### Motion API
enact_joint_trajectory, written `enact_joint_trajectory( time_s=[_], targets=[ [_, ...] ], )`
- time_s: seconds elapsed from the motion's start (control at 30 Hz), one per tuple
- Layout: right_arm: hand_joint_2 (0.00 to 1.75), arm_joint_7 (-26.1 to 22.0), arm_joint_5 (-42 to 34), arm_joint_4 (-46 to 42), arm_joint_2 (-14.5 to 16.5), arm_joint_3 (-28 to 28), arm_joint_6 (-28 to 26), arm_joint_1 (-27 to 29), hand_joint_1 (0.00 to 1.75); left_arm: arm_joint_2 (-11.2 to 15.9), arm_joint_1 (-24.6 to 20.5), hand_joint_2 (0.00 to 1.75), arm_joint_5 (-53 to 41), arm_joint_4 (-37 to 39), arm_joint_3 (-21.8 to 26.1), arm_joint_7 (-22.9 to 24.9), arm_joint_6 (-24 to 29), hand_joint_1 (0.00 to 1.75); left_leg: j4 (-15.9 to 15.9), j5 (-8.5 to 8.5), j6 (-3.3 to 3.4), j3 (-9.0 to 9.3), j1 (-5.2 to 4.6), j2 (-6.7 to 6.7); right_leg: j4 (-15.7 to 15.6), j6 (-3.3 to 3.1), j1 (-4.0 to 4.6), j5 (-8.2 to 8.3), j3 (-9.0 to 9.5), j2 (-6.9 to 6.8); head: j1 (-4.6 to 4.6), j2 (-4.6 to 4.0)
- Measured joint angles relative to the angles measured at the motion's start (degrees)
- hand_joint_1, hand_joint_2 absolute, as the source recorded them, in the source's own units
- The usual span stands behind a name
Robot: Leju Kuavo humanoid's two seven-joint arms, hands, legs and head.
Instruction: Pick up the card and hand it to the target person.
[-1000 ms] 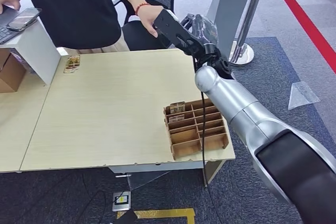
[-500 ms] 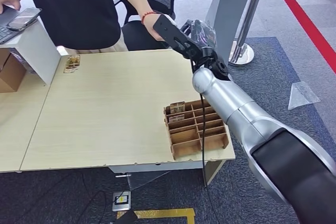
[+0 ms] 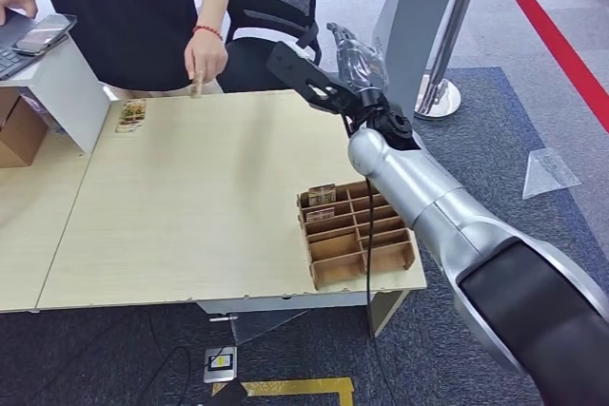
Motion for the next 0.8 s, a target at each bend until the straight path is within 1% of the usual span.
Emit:
enact_joint_trajectory(
  time_s=[0.1,0.27,0.43,0.63,0.77,0.8],
  targets=[
    [1.75,4.27,4.11,-6.92,-3.01,0.02,3.49,3.73,0.00,0.22,0.69,0.00,1.11,0.00,0.00,-0.43,0.49,0.00,0.01,-0.01,0.00,0.01,0.00,0.00,-0.02,0.00,-0.01,0.00,0.01,0.00,0.01,0.00],
    [1.75,11.00,10.11,-22.37,-9.38,-0.91,8.25,12.16,0.00,0.81,2.00,0.00,2.46,0.00,0.00,-1.38,1.22,0.00,0.04,-0.02,0.01,0.02,0.00,0.01,-0.07,0.00,-0.03,0.00,-0.01,-0.01,0.01,0.00],
    [1.75,16.76,16.65,-38.80,-16.25,-4.22,12.28,21.55,0.00,1.17,3.03,0.00,2.86,0.00,0.01,-2.20,1.60,0.00,0.05,-0.03,0.02,0.02,0.00,0.00,-0.10,0.01,-0.03,-0.01,-0.01,-0.01,0.02,0.00],
    [1.75,20.08,21.20,-56.93,-23.80,-11.51,17.18,32.80,0.00,1.44,3.87,0.00,3.55,0.00,0.08,-2.54,1.84,0.00,0.04,-0.06,0.04,0.03,0.00,0.03,-0.10,0.02,-0.02,-0.01,-0.01,0.01,0.02,0.00],
    [1.75,21.10,21.98,-66.12,-27.89,-16.63,18.51,39.42,0.00,1.55,4.49,0.00,4.01,0.00,0.14,-2.55,1.88,0.00,0.03,-0.07,0.04,0.05,0.00,0.01,-0.12,0.03,-0.02,-0.02,0.00,0.00,0.02,0.00],
    [1.75,21.20,21.98,-67.18,-28.38,-17.31,18.66,40.22,0.00,1.57,4.59,0.00,4.07,0.00,0.15,-2.55,1.89,0.00,0.03,-0.07,0.04,0.04,0.00,0.01,-0.12,0.03,-0.02,-0.02,0.01,0.00,0.02,0.00]
  ],
)
